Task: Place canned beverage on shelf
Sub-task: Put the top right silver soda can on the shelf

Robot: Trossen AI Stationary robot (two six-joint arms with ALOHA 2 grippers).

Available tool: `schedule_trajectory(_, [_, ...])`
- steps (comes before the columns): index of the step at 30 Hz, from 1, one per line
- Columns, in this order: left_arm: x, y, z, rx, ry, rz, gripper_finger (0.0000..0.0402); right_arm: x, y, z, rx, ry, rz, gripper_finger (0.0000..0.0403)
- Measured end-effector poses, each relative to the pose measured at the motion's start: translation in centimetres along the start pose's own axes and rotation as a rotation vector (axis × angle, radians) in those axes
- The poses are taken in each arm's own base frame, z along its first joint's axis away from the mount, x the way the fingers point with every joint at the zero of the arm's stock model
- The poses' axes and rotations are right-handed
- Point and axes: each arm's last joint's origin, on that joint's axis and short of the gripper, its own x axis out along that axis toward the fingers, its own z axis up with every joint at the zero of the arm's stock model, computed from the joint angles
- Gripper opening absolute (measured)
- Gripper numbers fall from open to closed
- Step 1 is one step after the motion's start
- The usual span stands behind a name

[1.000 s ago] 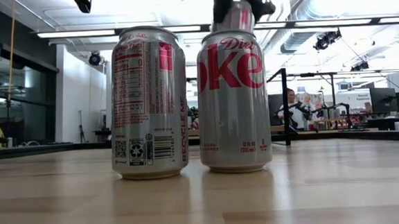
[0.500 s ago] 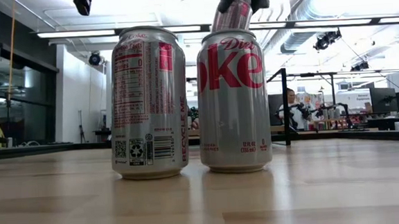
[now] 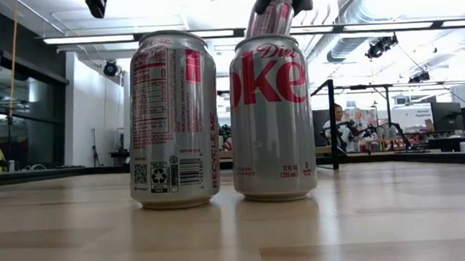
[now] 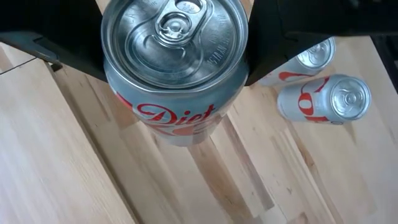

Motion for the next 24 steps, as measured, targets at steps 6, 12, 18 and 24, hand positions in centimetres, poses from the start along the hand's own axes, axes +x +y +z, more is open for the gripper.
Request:
schedule_trajectory(6, [0.0, 0.0, 0.0, 0.000, 0.000, 0.000, 0.0003, 0.0, 0.0, 0.0, 0.053, -0.010, -0.012, 0.0287])
schedule_trajectory(12, [0.0, 0.0, 0.0, 0.000, 0.001, 0.000, 0.0003, 0.0, -2.0, 1.9, 0.174, -0.118, -0.036, 0.0287])
schedule_trajectory(18, [0.4, -0.1, -0.3, 0.004, 0.017, 0.003, 0.0003, 0.1, -4.4, 3.6, 0.188, -0.184, -0.045, 0.0287])
schedule_trajectory(24, [1.1, -0.1, -0.7, 0.011, 0.042, 0.009, 0.0003, 2.1, -6.2, 4.6, 0.119, -0.018, -0.255, 0.0287])
